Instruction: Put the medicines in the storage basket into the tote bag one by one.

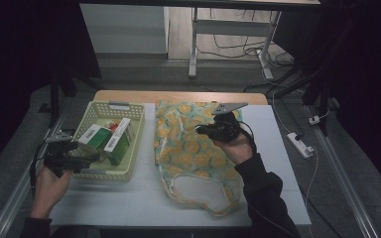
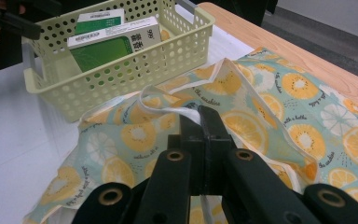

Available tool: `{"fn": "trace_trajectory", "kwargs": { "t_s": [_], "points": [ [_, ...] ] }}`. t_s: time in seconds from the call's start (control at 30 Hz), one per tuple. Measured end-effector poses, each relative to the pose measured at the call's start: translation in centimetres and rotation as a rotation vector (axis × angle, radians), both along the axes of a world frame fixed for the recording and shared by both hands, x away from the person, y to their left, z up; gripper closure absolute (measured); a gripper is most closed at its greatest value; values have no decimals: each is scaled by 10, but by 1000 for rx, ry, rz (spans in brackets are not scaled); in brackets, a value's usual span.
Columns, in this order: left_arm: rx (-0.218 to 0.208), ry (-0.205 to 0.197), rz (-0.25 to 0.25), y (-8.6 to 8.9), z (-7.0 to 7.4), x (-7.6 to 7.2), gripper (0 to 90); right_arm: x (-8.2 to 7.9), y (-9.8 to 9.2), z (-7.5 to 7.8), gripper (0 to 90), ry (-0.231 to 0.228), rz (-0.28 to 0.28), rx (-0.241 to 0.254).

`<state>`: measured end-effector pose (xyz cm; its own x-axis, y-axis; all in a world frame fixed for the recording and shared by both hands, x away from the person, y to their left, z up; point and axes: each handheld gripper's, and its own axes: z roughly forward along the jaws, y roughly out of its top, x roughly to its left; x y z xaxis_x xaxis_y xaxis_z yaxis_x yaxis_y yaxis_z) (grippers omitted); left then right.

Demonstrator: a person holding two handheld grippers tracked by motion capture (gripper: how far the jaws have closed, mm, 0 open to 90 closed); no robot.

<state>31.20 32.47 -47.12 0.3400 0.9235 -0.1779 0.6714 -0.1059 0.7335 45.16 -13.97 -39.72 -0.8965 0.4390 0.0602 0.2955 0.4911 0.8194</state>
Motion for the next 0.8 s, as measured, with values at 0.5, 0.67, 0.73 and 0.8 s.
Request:
{"fn": "trace_trajectory", "kwargs": {
  "t_s": [0.5, 0.67, 0.73, 0.8],
  "points": [
    [50, 74, 15, 12, -3, 37, 0, 0, 1, -1, 895, -4, 6, -9],
    [77, 84, 27, 14, -3, 49, 0, 0, 1, -2, 895, -2, 8, -9],
    [89, 94, 30, 15, -3, 54, 0, 0, 1, -2, 896, -2, 8, -10],
    [99, 106, 36, 16, -3, 60, 0, 0, 1, -2, 896, -2, 8, -10]
  ]
}}
